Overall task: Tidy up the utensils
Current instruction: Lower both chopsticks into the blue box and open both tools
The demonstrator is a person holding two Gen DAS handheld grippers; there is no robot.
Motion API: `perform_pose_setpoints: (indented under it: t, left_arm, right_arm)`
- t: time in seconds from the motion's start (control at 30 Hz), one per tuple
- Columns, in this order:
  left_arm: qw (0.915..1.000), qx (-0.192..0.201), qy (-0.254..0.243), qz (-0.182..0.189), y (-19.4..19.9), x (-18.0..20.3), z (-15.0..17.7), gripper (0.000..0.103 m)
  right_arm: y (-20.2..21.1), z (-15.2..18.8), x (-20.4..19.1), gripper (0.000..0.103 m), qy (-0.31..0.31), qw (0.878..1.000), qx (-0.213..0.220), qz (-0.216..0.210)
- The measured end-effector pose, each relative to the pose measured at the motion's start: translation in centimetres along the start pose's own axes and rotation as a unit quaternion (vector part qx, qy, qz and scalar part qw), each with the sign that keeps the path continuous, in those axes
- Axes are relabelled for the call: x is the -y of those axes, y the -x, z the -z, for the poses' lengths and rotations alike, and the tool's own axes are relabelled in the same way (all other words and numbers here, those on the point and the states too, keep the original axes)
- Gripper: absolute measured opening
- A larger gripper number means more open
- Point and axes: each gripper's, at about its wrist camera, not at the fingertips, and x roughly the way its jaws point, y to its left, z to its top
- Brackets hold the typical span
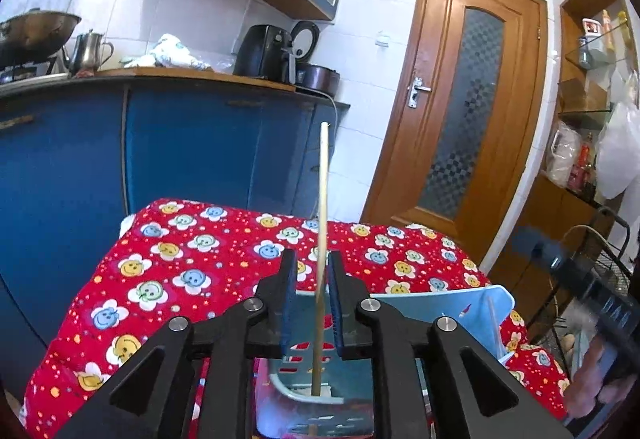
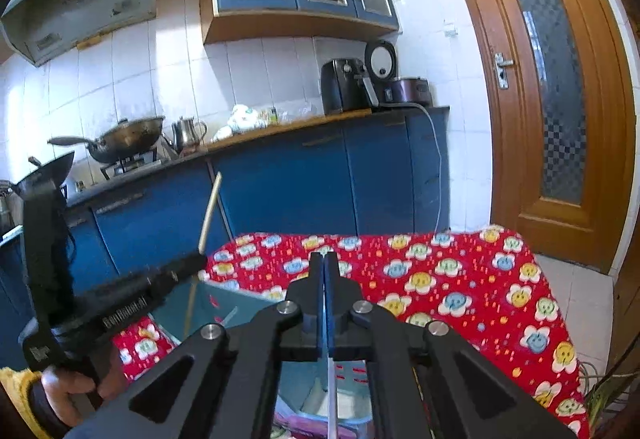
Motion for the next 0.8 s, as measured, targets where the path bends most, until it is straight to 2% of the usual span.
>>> perform_pose_setpoints:
  t: [0.1, 0.3, 0.47, 0.67, 0.7, 0.77, 0.8]
  left_arm:
    - [1.0, 0.001, 0.005, 0.0, 0.2, -0.2, -0.2, 0.027]
    - [1.0, -0.003, -0.003, 0.008, 0.0, 0.1, -1.0, 0.031]
    - [0.9998, -0.018, 0.003, 0.011, -1.2, 0.1, -2.7, 0.034]
    - [0.9982, -0.045, 0.037, 0.012, -3.0, -0.9, -3.5, 0.034]
    - [0.998, -0.048, 0.039, 0.014, -3.1, -1.0, -3.5, 0.034]
    - [0.9972, -0.056, 0.042, 0.026, -3.4, -1.1, -3.5, 0.011]
    - [0.9968, -0.062, 0.039, 0.031, -3.6, -1.0, -3.4, 0.004]
  right_arm:
    - [0.6, -1.5, -0.1, 0.002, -0.003, 1.0, 0.026, 0.001]
    - [0.6, -4.0, 0.2, 0.002, -0.013, 0.998, 0.054, 0.002]
    - [0.4, -3.5, 1.0, 0.002, -0.026, 0.999, 0.025, 0.001]
    - [-0.1, -1.2, 1.9, 0.006, -0.029, 0.999, -0.036, 0.007]
    - [0.0, -0.9, 1.9, 0.008, -0.024, 0.999, -0.042, 0.006]
    - [0.1, -0.5, 1.8, 0.012, -0.017, 0.998, -0.053, 0.005]
    - [0.1, -0.2, 1.6, 0.015, -0.012, 0.998, -0.06, 0.003]
